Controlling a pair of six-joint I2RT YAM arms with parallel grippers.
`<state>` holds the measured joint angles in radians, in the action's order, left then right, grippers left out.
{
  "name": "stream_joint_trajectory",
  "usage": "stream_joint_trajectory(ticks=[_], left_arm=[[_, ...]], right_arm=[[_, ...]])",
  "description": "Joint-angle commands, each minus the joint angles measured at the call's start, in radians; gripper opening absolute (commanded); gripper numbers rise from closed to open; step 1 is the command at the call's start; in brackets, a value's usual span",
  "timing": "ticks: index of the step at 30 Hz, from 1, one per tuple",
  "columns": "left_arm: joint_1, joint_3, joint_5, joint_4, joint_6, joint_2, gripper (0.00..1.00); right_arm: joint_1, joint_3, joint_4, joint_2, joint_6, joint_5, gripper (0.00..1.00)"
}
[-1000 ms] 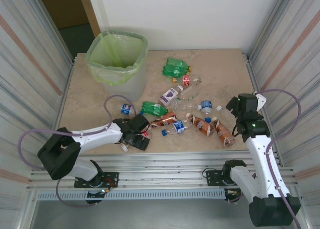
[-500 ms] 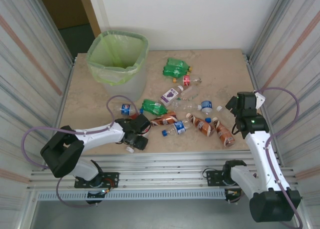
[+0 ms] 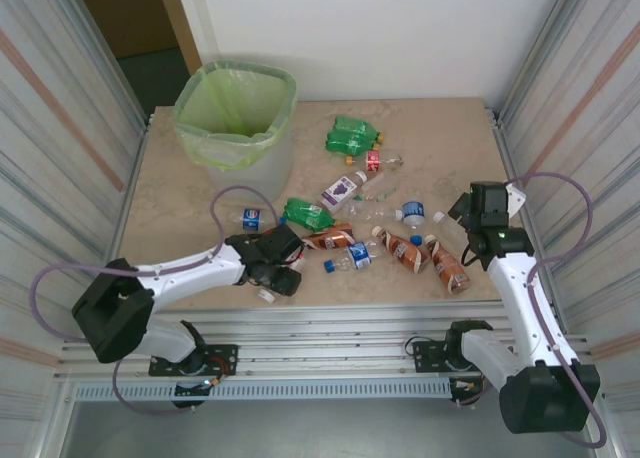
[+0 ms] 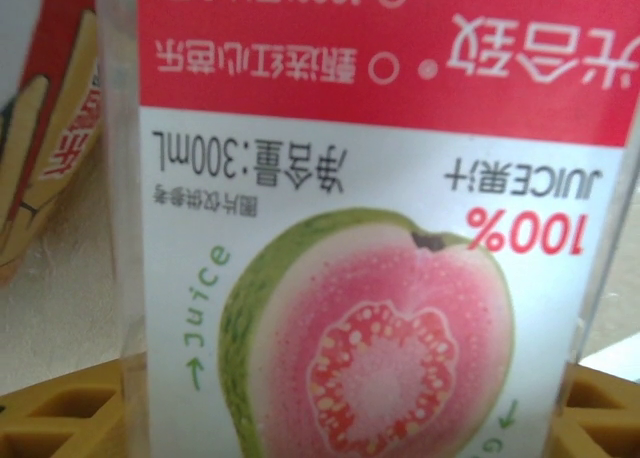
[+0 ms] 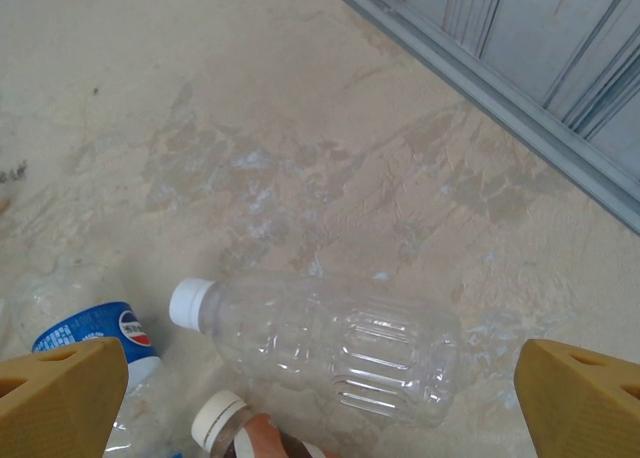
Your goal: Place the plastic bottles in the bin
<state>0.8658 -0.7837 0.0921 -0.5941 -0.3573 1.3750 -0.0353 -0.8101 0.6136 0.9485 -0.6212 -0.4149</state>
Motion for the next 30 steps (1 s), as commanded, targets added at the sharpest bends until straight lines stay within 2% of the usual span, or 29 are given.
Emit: stream_joint_trajectory(ticks=[1,9,20,27,30], left_arm=[[0.011,-0.042,-0.013,-0.029,-0.010,-0.073,0.47],[0.013,-0.115,0.074,-0.024,0.087,-0.172,0.45],[0.006,-0.418,0.260,0.049,0.278,-0.150,0.45],[-0.066,-0.528,0.281,0.189,0.378,-0.134,0.45],[-0.124,-0.573,0.286,0.224,0.431,-0.125,0.45]], right_arm=[[-0.005,-0.037,-0.008,0.013,-0.023,0.011,0.98],[-0.006,-0.028,-0.038,0.029,-0.022,0.026,0.98],[-0.006,-0.001,-0.066,-0.030,-0.014,0.021,0.98],[-0.006,-0.008,-0.047,-0.077,0.000,0.009,0.98],[-0.006,-0.020,-0.030,-0.092,0.005,-0.003,0.98]])
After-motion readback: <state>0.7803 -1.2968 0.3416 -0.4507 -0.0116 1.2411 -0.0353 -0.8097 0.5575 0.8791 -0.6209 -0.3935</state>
